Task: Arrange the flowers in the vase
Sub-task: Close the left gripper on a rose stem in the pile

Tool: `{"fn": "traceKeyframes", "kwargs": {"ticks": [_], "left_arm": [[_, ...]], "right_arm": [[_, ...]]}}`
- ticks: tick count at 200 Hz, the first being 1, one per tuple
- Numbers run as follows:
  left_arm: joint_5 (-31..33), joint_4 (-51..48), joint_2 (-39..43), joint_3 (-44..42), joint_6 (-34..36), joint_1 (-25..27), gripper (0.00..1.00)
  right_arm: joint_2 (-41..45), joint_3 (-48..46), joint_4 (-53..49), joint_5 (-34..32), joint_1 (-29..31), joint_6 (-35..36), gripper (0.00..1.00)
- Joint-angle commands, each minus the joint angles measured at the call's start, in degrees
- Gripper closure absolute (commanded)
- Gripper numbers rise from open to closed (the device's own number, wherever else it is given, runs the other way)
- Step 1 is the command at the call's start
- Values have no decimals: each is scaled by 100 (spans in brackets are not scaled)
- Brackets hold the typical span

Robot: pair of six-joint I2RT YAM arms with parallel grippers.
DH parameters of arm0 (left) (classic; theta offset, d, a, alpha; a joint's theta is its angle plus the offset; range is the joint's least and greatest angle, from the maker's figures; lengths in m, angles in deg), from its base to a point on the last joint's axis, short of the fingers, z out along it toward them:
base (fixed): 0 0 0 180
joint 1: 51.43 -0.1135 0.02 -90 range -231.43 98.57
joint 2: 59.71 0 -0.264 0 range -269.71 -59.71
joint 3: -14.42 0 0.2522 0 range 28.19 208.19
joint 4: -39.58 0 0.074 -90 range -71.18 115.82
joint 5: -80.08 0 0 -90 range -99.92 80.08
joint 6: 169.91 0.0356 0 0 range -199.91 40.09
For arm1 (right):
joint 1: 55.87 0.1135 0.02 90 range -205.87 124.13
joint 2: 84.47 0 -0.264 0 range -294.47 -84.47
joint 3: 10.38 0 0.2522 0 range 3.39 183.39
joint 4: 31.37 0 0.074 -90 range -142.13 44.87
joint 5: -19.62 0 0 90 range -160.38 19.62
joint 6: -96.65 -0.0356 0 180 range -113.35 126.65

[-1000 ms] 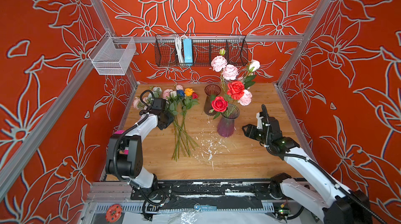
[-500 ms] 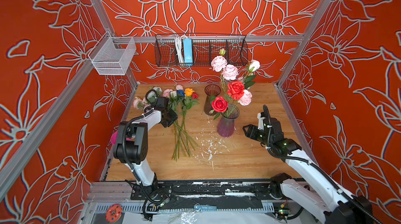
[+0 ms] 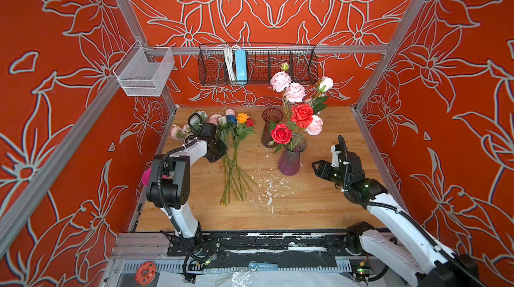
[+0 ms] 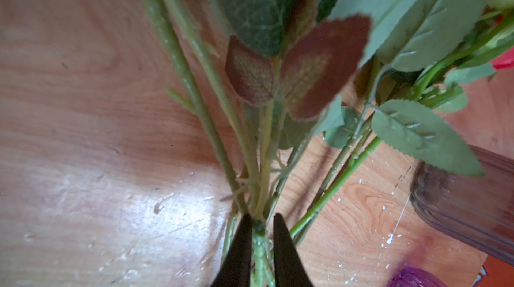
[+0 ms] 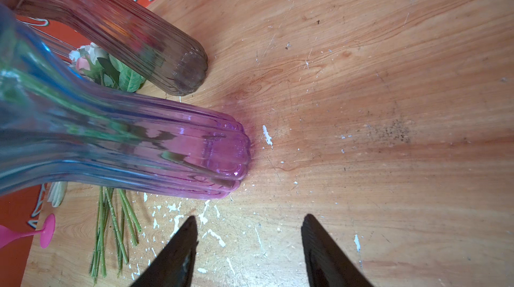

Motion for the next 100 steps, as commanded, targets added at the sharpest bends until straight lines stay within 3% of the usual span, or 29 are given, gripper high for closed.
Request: {"fn": "traceKeyframes", "kwargs": {"ticks": [1, 28, 69, 100], "left_arm": [[9, -193, 100, 74, 278, -23, 83], [172, -401, -48, 278, 483, 12, 81], [174, -483, -163, 340, 650, 75, 89], [308, -576, -72, 328, 740, 125, 84]], "right_arm": [[51, -86, -23, -71, -25, -4, 39], [20, -17, -45, -48, -21, -3, 39], [15, -40, 53, -21, -20, 7, 39], [47, -77, 29, -27, -20, 22, 39]]}}
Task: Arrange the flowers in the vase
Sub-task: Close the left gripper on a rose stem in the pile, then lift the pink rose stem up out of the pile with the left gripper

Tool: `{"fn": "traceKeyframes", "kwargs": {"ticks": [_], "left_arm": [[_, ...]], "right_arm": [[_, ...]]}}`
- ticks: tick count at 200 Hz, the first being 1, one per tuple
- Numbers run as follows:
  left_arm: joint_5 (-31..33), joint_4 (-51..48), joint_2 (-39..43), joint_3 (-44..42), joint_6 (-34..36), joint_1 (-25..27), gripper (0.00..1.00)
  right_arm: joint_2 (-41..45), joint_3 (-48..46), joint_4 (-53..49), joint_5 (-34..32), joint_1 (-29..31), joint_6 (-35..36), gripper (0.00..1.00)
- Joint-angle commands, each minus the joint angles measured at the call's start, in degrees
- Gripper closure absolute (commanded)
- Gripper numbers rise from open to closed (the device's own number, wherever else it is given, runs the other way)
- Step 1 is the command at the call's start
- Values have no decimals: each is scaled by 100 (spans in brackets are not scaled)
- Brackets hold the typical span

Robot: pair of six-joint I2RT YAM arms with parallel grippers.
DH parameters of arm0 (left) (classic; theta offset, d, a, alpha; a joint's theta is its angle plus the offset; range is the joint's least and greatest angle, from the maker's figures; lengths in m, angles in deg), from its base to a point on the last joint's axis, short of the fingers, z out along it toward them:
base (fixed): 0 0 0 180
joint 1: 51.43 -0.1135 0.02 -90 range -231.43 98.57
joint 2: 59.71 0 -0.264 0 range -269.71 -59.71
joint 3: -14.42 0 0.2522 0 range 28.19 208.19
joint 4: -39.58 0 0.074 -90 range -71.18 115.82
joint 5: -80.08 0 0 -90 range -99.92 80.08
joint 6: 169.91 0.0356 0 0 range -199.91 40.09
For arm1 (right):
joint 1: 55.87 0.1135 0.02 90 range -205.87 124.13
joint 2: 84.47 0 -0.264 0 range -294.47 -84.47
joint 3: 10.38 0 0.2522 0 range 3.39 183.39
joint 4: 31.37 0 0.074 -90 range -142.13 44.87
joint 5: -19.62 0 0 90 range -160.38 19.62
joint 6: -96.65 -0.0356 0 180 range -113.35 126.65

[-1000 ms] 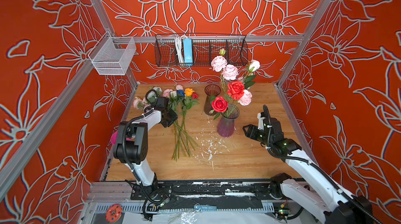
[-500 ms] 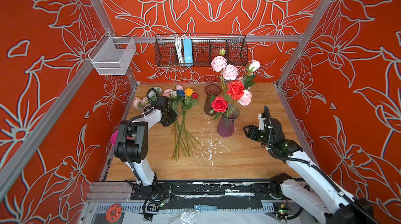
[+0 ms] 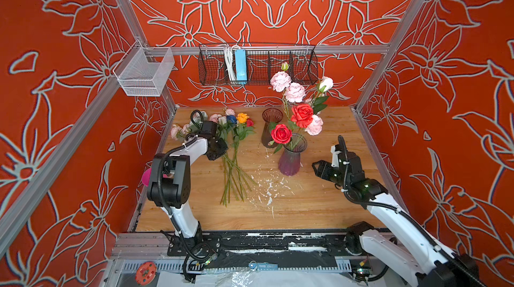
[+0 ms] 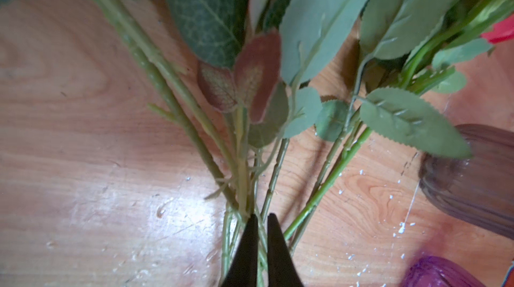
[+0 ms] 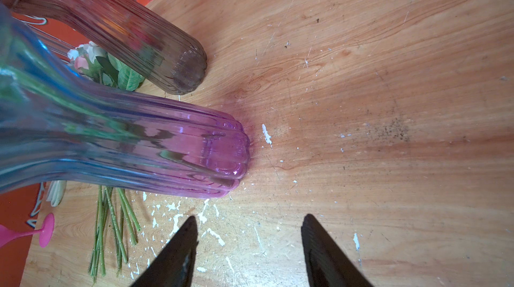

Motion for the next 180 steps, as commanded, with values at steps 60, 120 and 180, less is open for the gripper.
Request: {"fn": "traceKeyframes", "kwargs": {"ticks": [60, 120, 180], "left_arm": [[582, -481, 31, 146, 221, 101, 80], [590, -489, -412, 501, 288, 152, 81], [729, -764, -473, 649, 430, 182, 82]], "right_arm": [[174, -175, 25, -114, -24, 7, 39], [218, -128, -50, -161, -25, 16, 39], [267, -136, -91, -224, -24, 26, 39]]}}
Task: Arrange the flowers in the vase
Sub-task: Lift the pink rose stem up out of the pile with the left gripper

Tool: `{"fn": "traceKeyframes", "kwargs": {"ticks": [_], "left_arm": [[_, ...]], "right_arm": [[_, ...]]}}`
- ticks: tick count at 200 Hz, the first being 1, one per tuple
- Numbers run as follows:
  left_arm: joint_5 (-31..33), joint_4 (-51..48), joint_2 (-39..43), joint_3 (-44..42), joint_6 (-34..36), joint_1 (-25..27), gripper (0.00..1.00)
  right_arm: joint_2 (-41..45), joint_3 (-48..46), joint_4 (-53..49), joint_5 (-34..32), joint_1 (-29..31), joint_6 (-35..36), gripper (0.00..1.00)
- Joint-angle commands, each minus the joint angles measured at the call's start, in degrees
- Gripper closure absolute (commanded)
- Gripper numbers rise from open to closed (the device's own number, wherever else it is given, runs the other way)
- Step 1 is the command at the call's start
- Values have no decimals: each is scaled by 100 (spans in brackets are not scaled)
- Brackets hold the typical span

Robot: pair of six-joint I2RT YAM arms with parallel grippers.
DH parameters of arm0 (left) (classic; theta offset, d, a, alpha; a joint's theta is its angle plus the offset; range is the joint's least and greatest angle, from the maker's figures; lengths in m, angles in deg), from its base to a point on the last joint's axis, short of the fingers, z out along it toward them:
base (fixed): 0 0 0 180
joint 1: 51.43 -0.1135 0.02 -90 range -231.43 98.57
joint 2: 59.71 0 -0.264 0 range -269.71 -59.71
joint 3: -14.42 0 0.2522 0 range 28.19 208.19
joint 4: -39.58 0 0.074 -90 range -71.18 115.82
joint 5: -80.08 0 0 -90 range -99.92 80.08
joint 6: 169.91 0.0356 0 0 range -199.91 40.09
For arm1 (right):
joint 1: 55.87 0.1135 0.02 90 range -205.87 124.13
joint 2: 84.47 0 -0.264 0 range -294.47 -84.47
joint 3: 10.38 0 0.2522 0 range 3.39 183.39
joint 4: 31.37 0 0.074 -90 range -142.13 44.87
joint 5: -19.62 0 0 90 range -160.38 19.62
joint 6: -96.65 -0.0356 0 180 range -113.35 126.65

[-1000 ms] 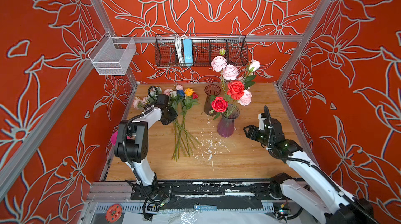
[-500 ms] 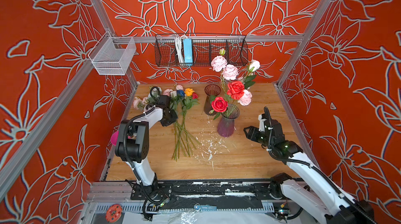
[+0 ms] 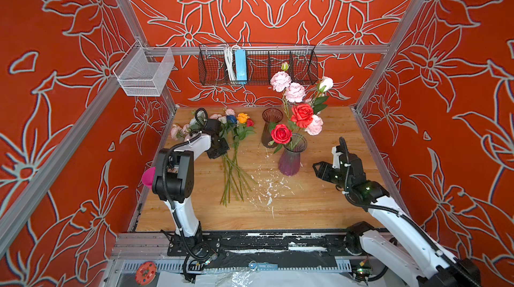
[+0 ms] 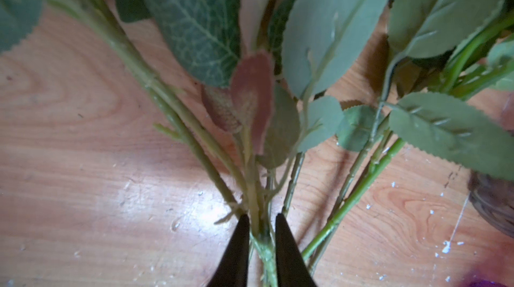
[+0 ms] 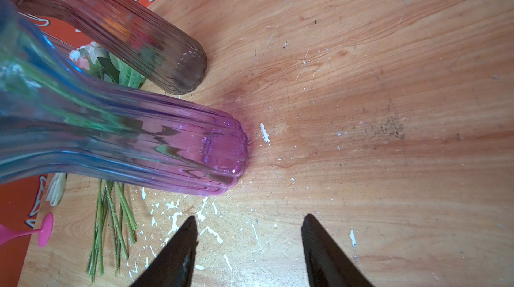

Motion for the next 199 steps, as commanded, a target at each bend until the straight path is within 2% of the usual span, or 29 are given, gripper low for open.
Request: {"fn": "traceKeyframes", "kwargs": {"ticks": [1, 41, 74, 114, 153, 199], "left_arm": [[151, -266, -56, 134, 103, 42, 82], [126, -320, -25, 237, 162, 78, 92], [210, -467, 359, 265, 233, 237, 96], [275, -664, 1311, 94, 216, 470, 99], [58, -658, 2181, -340, 158, 535, 100], [-470, 29, 3562, -924, 396, 716, 100]], "right_arm": [[46, -29, -59, -158, -24, 8, 39], [69, -1, -83, -152, -24, 25, 39], [111, -36, -77, -163, -23, 11, 39], [104, -21, -50, -130, -20, -2, 39], [86, -14, -27, -112, -21, 2, 38], [63, -10, 75, 2, -25, -40, 39]]}}
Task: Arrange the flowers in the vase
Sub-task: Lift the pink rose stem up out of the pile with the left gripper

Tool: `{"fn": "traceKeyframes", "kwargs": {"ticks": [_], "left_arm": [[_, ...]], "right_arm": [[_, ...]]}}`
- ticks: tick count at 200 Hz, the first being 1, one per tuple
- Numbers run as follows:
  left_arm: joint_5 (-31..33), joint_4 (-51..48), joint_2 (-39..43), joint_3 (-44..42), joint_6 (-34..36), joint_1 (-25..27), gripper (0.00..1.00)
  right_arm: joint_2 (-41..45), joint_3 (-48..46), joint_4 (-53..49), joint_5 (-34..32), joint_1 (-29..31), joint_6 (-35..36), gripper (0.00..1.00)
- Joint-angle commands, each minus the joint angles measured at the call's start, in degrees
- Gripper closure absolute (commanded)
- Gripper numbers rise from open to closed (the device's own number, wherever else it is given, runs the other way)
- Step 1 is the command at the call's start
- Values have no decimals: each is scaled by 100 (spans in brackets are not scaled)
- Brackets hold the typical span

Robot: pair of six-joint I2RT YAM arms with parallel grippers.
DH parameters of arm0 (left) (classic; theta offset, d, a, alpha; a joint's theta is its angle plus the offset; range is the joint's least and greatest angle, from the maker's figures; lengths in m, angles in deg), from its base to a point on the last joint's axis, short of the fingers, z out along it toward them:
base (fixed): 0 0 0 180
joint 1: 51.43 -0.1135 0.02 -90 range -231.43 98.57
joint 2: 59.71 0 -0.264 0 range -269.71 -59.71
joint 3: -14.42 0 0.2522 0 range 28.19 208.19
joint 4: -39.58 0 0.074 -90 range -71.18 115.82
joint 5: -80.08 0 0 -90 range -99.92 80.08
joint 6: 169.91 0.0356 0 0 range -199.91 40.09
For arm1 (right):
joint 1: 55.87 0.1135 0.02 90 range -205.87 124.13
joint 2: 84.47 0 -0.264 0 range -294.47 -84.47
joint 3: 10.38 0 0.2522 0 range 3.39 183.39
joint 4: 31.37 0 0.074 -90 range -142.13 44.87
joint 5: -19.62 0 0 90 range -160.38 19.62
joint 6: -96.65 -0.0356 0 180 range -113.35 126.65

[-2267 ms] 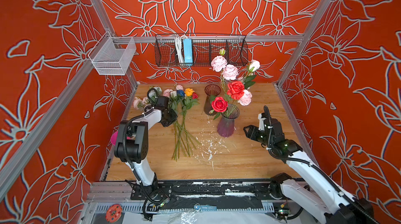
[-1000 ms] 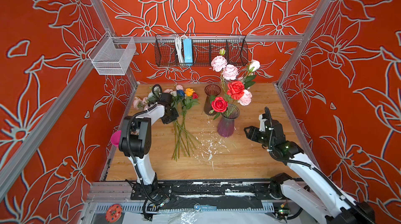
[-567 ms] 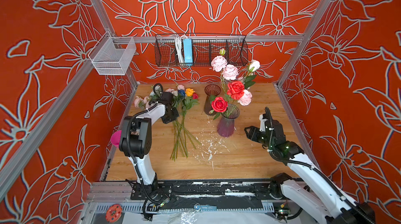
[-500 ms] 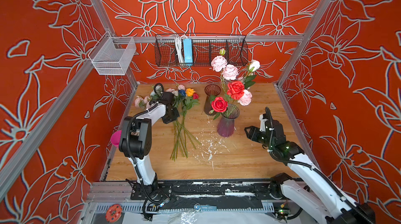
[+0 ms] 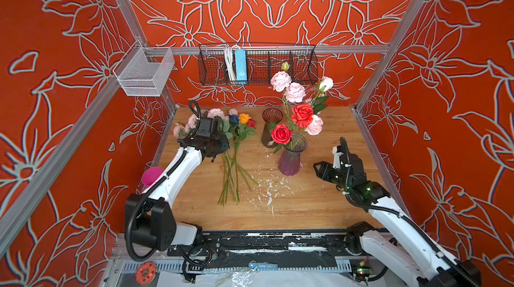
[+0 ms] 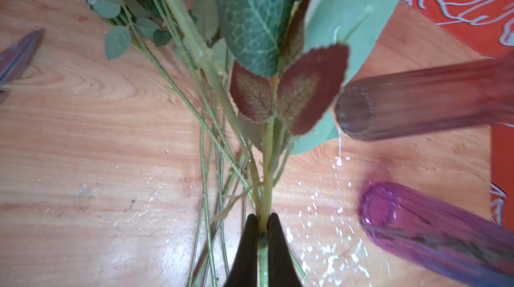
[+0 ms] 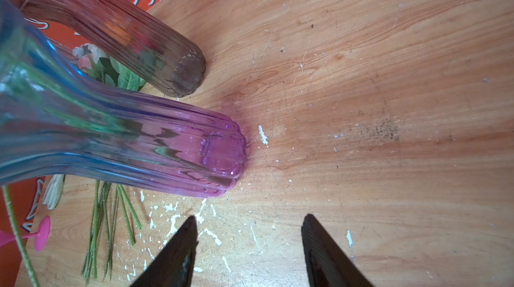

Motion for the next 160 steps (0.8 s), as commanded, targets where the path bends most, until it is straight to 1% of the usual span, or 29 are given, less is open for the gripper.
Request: {"fn": "traceKeyframes", "kwargs": {"ticks": [1, 26, 47, 66, 81, 89, 100, 127, 146, 160], "left_arm": [[-353, 460, 678, -236, 204, 130, 100], [-515, 1292, 1609, -751, 219, 333, 100], [-333, 2004, 2432, -1159, 53, 565, 100], [-322, 2171, 2837, -1042, 102, 763, 100], [-263, 2253, 3066, -875, 292, 986, 100], [-236, 2303, 3175, -810, 393, 1116, 100], [-296, 2404, 3300, -748, 557, 1309, 100], [-266, 2492, 3443, -588, 875, 1815, 100], [-340, 2434, 3386, -364, 945, 2042, 100], [-459, 2385, 3313, -314, 900, 2172, 100]], "right_arm": [[31, -7, 96, 45, -20, -50, 39], [194, -99, 248, 144, -25, -122, 39], [552, -188, 395, 222, -25, -99, 38], [988, -192, 351, 123, -25, -27, 36], [1298, -195, 329, 39, -17, 8, 36], [1429, -188, 380, 110, -21, 60, 35], [1590, -181, 518, 398, -23, 146, 35], [1865, -21, 944, 1424, -18, 176, 35], [1923, 322, 1134, 2124, -25, 252, 35], [1811, 685, 1032, 2538, -17, 377, 35]]}}
